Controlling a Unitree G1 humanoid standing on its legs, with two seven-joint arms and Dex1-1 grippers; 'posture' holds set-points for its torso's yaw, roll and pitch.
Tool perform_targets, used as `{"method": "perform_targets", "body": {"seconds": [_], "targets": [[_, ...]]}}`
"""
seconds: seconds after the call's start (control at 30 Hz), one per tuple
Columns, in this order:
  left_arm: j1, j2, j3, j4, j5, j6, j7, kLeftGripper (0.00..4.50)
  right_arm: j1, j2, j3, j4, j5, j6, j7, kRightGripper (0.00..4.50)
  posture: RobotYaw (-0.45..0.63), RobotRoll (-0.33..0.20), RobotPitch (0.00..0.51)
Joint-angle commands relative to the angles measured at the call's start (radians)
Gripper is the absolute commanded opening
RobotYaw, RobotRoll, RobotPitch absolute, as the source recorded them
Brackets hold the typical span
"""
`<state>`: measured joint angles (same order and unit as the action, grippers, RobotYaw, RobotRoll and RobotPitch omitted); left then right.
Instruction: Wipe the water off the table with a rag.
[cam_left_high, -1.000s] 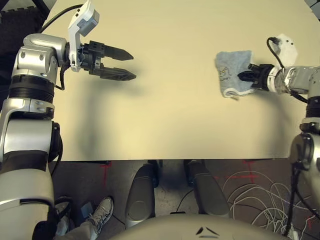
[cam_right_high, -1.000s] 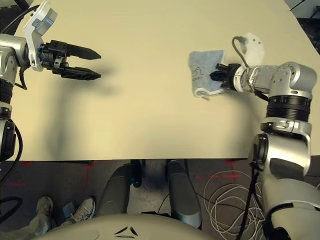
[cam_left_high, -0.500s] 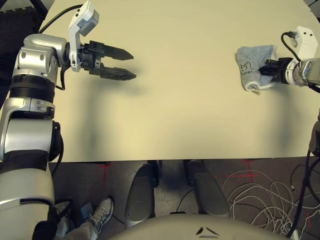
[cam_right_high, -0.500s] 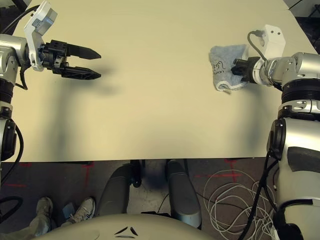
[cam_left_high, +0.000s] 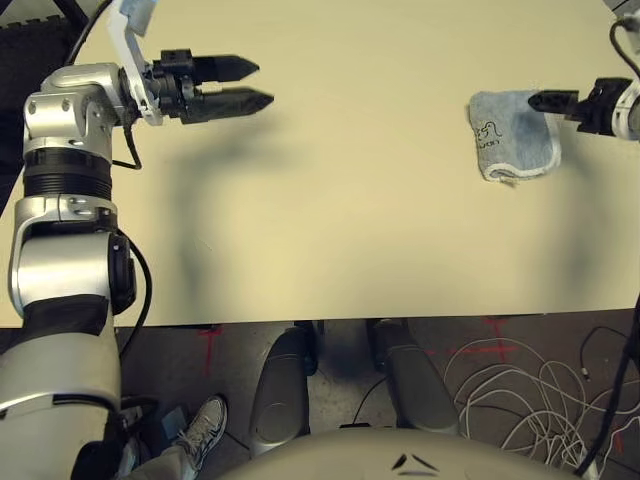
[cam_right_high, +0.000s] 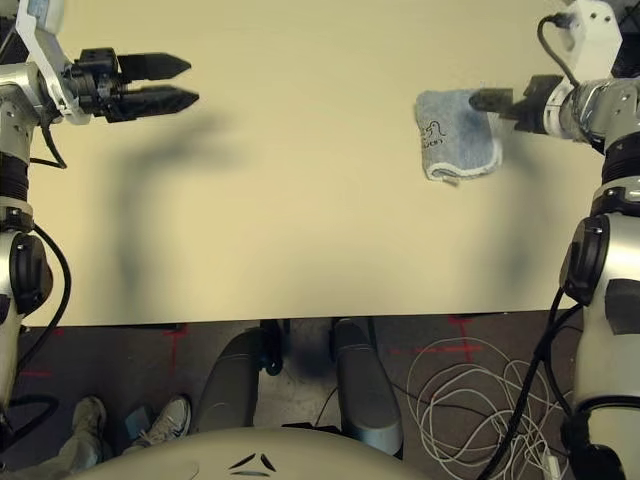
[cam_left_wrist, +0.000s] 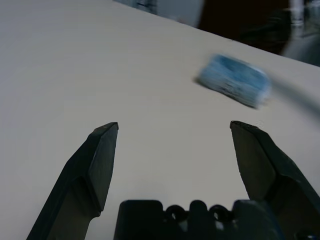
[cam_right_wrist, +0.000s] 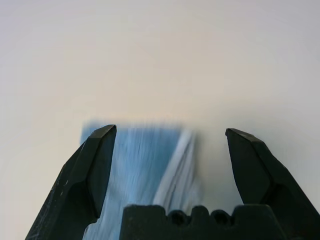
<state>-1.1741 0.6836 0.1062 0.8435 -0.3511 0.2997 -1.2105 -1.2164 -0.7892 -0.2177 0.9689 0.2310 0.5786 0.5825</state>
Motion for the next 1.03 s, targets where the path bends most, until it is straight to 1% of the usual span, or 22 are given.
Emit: {"method": "perform_targets", "body": {"seconds": [0.03,0.1,0.17,0.23,0.4,0.53,0.7,0.87,1.03], "targets": [[0.033,-0.043,0.053,0.088,0.052,-0.166,0.221,4.50,0.058,0.065,-0.018,0.050,-0.021,-0.290,-0.025,4.47,-0.10,0.000,0.253],[0.043,-0.071,0.075,0.137,0.072,-0.258,0.321,4.50,0.084,0.106,0.005,0.087,-0.056,-0.442,-0.030,4.47,-0.09,0.000,0.256],[0.045,-0.096,0.085,0.193,0.090,-0.326,0.398,4.50,0.094,0.142,0.005,0.141,-0.074,-0.540,-0.068,4.47,-0.08,0.000,0.259],[0.043,-0.113,0.082,0.246,0.118,-0.387,0.458,4.50,0.095,0.164,0.003,0.197,-0.091,-0.603,-0.116,4.47,-0.08,0.000,0.262],[0.032,-0.158,0.059,0.344,0.191,-0.509,0.587,4.50,0.105,0.174,0.010,0.288,-0.150,-0.734,-0.259,4.47,-0.07,0.000,0.271],[0.022,-0.185,0.057,0.387,0.236,-0.571,0.686,4.50,0.120,0.175,-0.009,0.318,-0.157,-0.778,-0.333,4.47,-0.10,0.000,0.279],[0.024,-0.213,0.055,0.414,0.283,-0.612,0.807,4.50,0.146,0.178,-0.043,0.331,-0.136,-0.793,-0.345,4.47,-0.12,0.000,0.283],[0.034,-0.241,0.059,0.418,0.298,-0.620,0.844,4.50,0.182,0.179,-0.056,0.329,-0.140,-0.801,-0.322,4.47,-0.13,0.000,0.287],[0.045,-0.247,0.066,0.416,0.297,-0.619,0.846,4.50,0.204,0.175,-0.049,0.322,-0.145,-0.799,-0.277,4.47,-0.14,0.000,0.282]]}}
